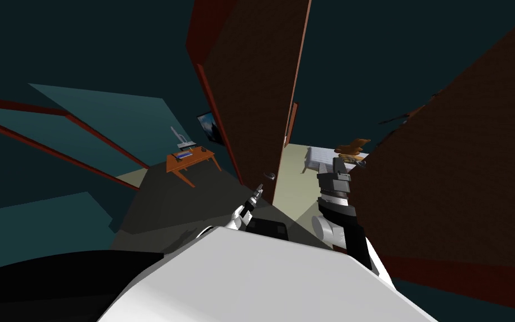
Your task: Push the door open
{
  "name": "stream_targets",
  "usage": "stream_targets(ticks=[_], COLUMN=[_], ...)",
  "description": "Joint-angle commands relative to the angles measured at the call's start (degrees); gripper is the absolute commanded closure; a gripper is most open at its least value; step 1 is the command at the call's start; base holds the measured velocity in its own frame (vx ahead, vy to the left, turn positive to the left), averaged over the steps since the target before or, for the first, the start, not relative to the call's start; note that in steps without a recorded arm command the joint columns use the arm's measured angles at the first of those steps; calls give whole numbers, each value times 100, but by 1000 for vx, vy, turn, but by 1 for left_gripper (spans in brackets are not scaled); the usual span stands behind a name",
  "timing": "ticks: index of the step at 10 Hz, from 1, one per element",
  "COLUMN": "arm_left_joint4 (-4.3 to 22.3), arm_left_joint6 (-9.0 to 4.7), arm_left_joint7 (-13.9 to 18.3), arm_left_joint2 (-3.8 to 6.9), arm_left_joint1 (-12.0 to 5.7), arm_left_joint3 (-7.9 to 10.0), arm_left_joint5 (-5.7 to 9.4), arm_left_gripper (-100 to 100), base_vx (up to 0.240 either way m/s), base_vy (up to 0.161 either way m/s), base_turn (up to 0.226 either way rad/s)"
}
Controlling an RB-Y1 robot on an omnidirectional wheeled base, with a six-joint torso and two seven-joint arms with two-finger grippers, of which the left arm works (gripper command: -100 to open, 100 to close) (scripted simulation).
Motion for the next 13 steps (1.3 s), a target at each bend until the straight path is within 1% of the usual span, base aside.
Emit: stream_targets(ticks=[1, 3, 5, 7, 9, 10, 11, 13], arm_left_joint4=[25, 56, 90, 123, 154, 129, 129, 129], arm_left_joint6=[-21, -46, -75, -102, -128, -113, -113, -113], arm_left_joint7=[-22, -49, -80, -108, -136, -128, -128, -128], arm_left_joint2=[33, 46, 36, 2, -60, -41, -41, -41], arm_left_joint1=[7, 16, 26, 36, 45, 52, 52, 52], arm_left_joint3=[20, 44, 71, 97, 122, 113, 113, 113], arm_left_joint5=[9, 19, 30, 41, 52, 47, 47, 47], arm_left_gripper=[-100, -100, -100, -100, -100, -100, 100, 100], base_vx=[140, 187, 183, 207, 194, 78, -8, -19], base_vy=[-40, -84, -107, -75, -74, -38, 6, 12], base_turn=[-38, -26, -32, -30, -29, 3, 2, -13])
